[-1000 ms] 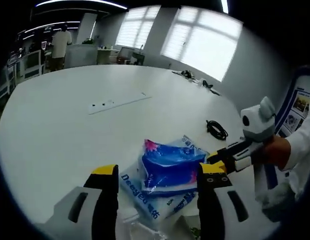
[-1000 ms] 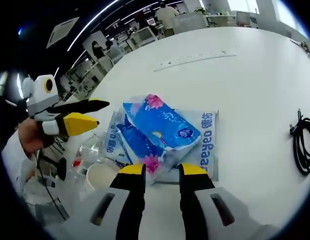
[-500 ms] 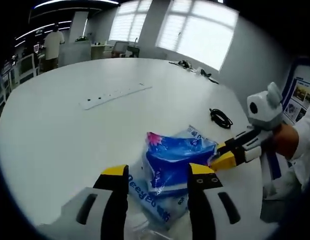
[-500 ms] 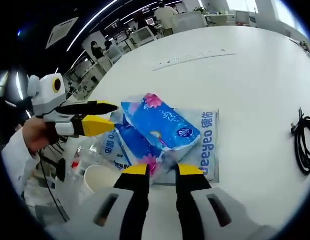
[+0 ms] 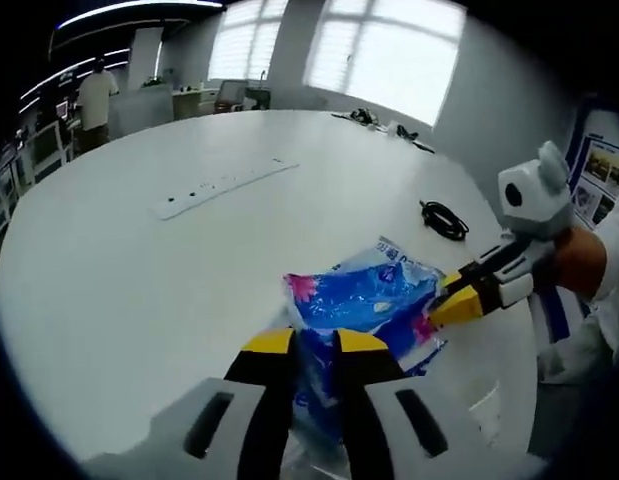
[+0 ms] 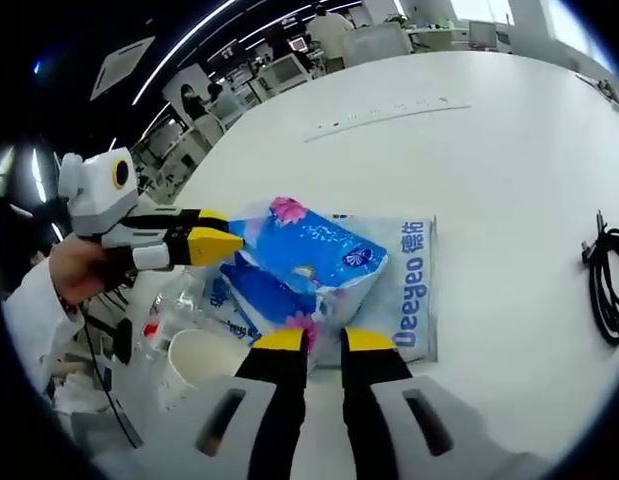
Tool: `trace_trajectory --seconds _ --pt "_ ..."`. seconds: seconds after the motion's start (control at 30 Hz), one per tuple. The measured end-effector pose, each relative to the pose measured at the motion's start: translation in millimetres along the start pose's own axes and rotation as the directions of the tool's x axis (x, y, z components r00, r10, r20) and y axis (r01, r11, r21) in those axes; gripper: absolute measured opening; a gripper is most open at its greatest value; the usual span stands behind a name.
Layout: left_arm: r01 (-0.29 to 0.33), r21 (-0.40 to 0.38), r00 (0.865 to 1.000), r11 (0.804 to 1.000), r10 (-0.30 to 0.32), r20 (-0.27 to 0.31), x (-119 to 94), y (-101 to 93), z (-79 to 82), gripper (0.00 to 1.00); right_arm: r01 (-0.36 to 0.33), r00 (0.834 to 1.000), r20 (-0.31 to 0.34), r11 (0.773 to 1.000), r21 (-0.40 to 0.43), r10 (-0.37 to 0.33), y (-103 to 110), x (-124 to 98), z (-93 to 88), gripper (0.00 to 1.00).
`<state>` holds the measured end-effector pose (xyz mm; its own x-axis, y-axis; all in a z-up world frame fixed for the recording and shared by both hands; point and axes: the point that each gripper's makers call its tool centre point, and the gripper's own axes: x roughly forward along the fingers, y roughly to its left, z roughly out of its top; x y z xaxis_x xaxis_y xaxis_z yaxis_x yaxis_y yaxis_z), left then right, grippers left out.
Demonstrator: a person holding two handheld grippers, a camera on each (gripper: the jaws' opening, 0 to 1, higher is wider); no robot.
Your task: Arrange the tabletop items into an orderly group along one side of the table until the central work area is clear of visible clutter.
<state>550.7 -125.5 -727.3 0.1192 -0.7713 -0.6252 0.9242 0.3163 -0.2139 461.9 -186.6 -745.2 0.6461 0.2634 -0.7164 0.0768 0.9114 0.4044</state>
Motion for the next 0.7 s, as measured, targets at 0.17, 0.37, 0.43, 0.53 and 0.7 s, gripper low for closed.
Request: trace_trajectory --seconds 0.17,0.37,0.43,0.53,0.7 --pt "-0.001 0.001 1.0 1.0 0.001 0.005 -3.0 -2.5 0.7 0.04 0.006 1.0 0.006 1.0 0.006 -0.006 -1.9 -1.9 0.4 0.01" --pt "0.006 -0.021 1.0 1.0 -0.005 0.026 -7.6 -6.4 5.9 0.02 0.009 1.0 0.019 1.0 0.004 -0.009 -4.3 -7.7 4.0 0.0" --pt "0.001 -0.034 1.0 0.999 0.0 0.029 -8.9 -6.8 7.2 0.02 0.007 1.0 0.027 1.0 0.006 -0.008 -4.8 -9.9 6.2 0.0" --pt "-0.003 -0.038 0.999 0.999 0.004 0.041 -13.1 -10.1 11.4 0.02 0.001 0.999 0.037 1.0 -0.006 -0.001 -3.6 -14.6 10.3 0.0" --pt "-0.017 -0.041 0.998 0.999 0.02 0.066 -21.3 -13.8 20.6 0.02 -0.008 0.999 0.05 0.999 -0.032 0.01 -1.8 -22.3 17.3 0.0"
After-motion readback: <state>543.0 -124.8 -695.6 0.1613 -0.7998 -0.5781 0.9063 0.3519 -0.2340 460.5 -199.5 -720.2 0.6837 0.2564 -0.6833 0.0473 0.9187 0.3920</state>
